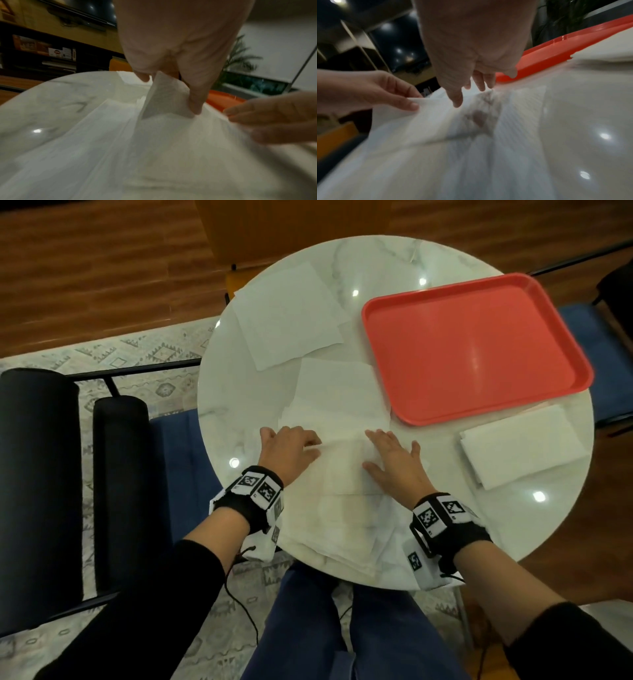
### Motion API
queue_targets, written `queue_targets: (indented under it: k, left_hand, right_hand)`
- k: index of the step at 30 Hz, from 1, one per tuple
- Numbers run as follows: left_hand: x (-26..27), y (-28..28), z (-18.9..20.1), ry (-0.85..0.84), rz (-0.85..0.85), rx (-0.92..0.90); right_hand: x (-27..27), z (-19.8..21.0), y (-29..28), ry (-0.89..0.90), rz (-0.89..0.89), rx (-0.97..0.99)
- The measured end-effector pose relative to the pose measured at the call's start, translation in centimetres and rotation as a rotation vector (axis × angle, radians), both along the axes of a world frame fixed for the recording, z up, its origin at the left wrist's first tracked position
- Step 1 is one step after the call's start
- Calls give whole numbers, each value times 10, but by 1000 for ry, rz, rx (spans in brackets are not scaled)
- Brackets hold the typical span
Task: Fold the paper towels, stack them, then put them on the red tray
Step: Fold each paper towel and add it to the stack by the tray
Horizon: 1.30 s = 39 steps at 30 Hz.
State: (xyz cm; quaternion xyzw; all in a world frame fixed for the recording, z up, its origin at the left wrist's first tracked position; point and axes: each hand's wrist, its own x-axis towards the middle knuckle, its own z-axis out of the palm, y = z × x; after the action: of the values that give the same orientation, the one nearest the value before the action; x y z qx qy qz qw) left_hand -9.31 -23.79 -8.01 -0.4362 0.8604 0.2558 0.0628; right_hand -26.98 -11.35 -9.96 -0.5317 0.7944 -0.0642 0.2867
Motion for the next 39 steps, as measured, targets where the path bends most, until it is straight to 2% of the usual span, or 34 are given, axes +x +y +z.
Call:
queue_targets:
  k: [3,5,8,11,16,20,23,27,31,34,39]
  left_hand:
    - [-4,-7,26,225,46,289]
    - [-4,-11,44,331,60,394]
    - [-3,-18,65,418,107,463]
    - [-4,-19,76,447,176,612]
    - [-16,-10,82,487,244,652]
    - [-27,-4,84,623,374,689]
    - [-33,1,84,702,452,765]
    - [-45,12,84,769,534,774]
    - [-66,26,85,834,615,784]
    - [-79,37,82,740,579,723]
    - [-67,57,69,561,572,631]
  right_hand:
    - [-7,22,-8,-116,-78,-62]
    - [-19,36,-11,-216,-127,-58]
    - [-36,59,-7,-488,-214,-130]
    - [-52,76,1,-740,-310,-197]
    - [-70,88,8,-950,-415,-249]
    - [-86,91,13,-1046,-527,-316]
    - [-98,93,20,-1096,-556,-340]
    - [-112,94,35,-1166,-604,-363]
    - [-127,89,57,-1093,-623,-328]
    - [-152,83,77,-1028,-712,-361]
    - [-223,62,111,-745,-874,-330]
